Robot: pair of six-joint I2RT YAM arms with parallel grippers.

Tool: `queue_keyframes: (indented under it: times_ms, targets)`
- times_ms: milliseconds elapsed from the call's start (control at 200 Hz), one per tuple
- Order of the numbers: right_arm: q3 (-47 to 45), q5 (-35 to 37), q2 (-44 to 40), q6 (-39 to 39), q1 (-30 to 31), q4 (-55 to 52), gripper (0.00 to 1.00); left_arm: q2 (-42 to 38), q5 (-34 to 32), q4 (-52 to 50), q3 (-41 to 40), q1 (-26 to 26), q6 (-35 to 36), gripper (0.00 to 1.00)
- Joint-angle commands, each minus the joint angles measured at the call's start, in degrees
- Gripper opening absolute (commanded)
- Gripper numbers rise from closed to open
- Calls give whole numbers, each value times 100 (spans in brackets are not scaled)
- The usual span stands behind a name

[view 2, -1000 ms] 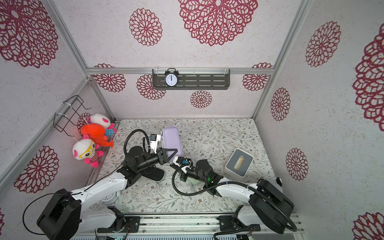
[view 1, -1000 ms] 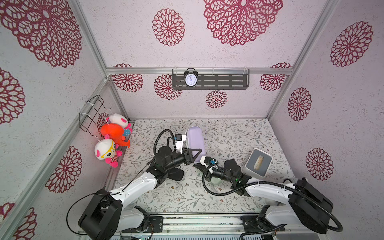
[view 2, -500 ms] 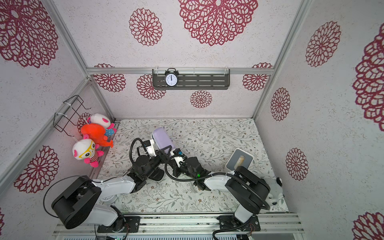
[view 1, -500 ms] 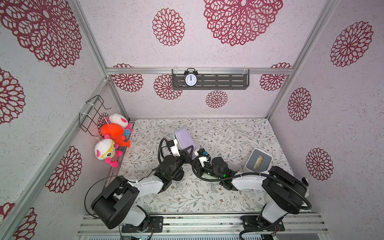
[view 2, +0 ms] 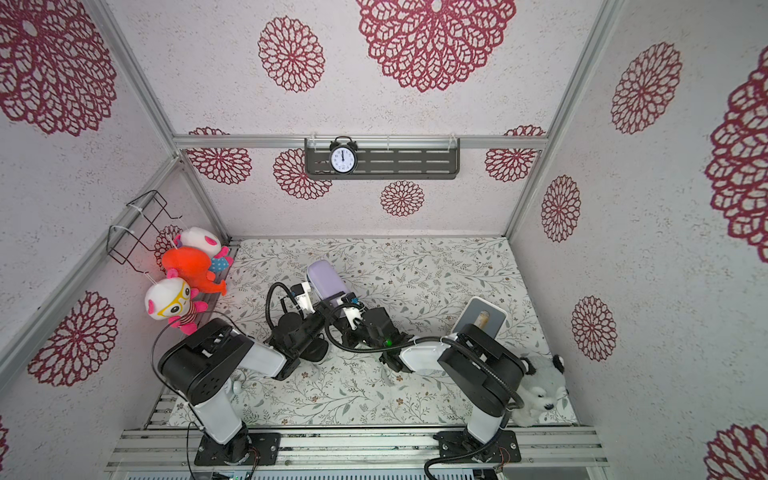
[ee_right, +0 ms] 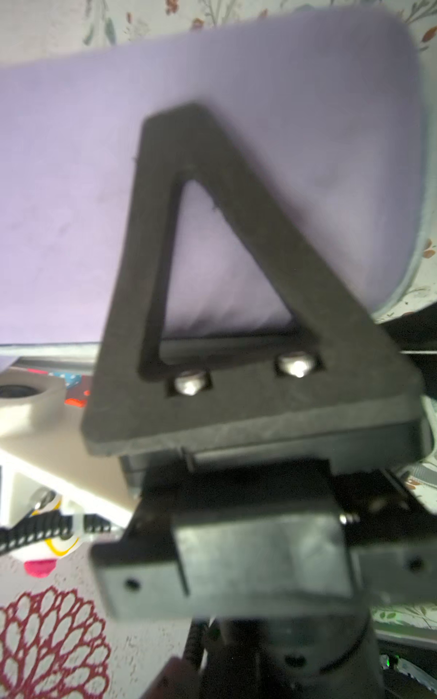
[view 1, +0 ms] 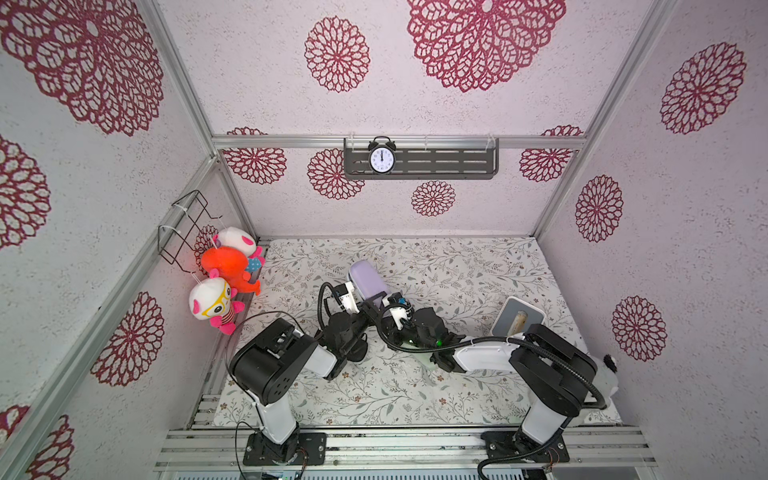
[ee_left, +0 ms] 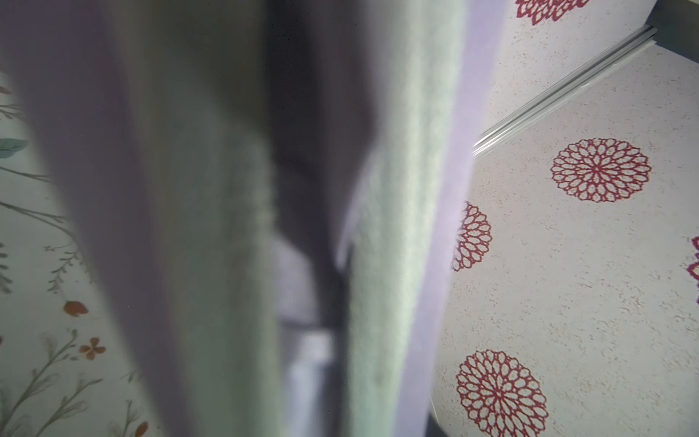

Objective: Put umbrellas into zippered umbrella sleeves
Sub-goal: Place the umbrella sleeve at the center of the board.

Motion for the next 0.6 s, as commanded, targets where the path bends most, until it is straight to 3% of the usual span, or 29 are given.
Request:
queue_keyframes:
  times_ms: [0, 90, 210, 310, 590]
  targets:
    - [550, -279, -97, 222, 35, 944, 0, 347, 480, 492, 107, -42, -272, 0]
    - [954, 246, 235, 155, -141, 13, 0, 584, 486, 374, 249, -104, -386, 0]
    - [1041, -198, 646, 820, -695, -344, 0, 1097, 503, 15, 413, -107, -722, 0]
    - [1133, -177, 782, 826, -752, -566, 0, 1399, 448, -20, 545, -111, -850, 0]
    - [2084, -350, 1429, 611, -857, -1713, 0, 1802, 501, -630, 957, -74, -909, 16]
